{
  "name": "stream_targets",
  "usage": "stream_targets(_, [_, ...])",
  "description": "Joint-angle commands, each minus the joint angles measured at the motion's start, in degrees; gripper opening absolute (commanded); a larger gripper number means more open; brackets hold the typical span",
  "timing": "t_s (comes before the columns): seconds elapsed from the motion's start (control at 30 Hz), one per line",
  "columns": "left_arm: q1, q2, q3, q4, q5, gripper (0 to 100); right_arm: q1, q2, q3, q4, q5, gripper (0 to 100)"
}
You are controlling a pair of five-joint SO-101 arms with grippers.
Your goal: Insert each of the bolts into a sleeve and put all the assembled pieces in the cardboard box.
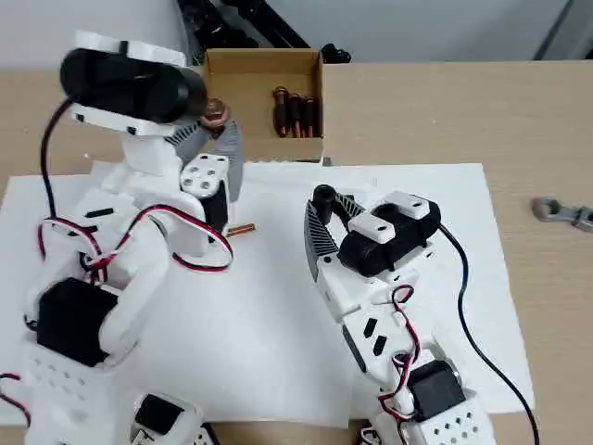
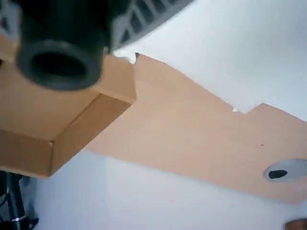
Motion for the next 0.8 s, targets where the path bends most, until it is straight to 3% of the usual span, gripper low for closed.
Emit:
stream_targets(0.0, [2.11,-1.41,-0.75,-2.99,-0.44,1,-0.48,0.13,-3.25,-1.1,-0.09,0.3])
stream_targets(0.27, [7.74,-1.41,-0.75,-8.88,-0.35,1,-0.84,0.13,-3.6,-1.98,-0.44,0.3])
stream_targets(0.43, [9.85,-0.88,-0.4,-14.51,-0.18,1,-5.49,0.31,-3.43,-5.67,-0.26,0.3])
stream_targets(0.77, [12.04,-1.32,10.77,-18.64,-0.26,1,-6.46,0.22,-3.25,-5.67,-0.09,0.3])
